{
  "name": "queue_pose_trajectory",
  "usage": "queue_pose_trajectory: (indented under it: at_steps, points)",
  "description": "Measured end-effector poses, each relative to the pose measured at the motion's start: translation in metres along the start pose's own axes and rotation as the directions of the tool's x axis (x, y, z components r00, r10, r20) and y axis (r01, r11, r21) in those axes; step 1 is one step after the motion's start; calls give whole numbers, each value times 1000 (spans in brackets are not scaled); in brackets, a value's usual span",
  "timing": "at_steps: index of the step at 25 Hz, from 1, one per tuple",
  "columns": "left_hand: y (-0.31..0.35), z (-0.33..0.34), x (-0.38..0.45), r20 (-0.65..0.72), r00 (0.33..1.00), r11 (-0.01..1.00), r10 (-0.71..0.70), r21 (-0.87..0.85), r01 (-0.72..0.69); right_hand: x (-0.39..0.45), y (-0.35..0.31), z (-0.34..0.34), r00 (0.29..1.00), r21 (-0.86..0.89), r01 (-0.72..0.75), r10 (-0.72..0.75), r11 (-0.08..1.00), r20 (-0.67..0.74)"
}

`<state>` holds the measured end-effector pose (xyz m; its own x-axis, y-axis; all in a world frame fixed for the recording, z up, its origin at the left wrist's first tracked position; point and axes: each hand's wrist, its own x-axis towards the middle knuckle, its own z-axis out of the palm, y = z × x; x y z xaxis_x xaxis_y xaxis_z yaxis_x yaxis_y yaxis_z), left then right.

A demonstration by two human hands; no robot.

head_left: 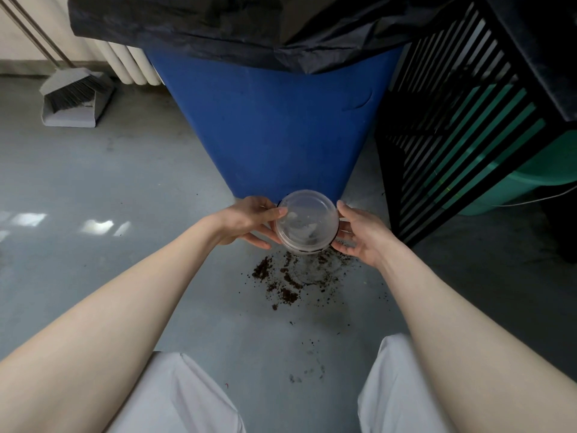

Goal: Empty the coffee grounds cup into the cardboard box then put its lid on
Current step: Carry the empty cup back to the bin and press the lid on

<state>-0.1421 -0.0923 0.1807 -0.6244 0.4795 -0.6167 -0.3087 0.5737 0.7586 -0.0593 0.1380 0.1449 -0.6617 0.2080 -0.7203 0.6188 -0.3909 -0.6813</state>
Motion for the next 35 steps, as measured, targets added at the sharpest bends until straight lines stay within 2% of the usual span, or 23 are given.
queue_pose_trajectory:
  at_steps: [13, 18, 24, 30, 35]
  points:
    - [2, -1, -7, -2, 1000, 1000, 10, 0, -10, -3, 2, 7, 988, -67, 147, -150, 987, -40]
    - [0, -2, -5, 15, 1000, 1000, 5, -1, -5, -2, 4, 10, 976, -201, 193, -210, 960, -65]
    - [-4, -2, 1, 17, 1000, 1000, 17, -15, -17, 3, 4, 10, 966, -252, 219, -246, 943, -77]
    - [-3, 0, 7, -27, 999, 999, 44, -13, -44, 4, 4, 7, 963, -221, 222, -249, 950, -102]
    - [-3, 18, 17, -78, 997, 999, 27, -30, -30, 2, 6, -8, 975, -172, 165, -187, 971, -122]
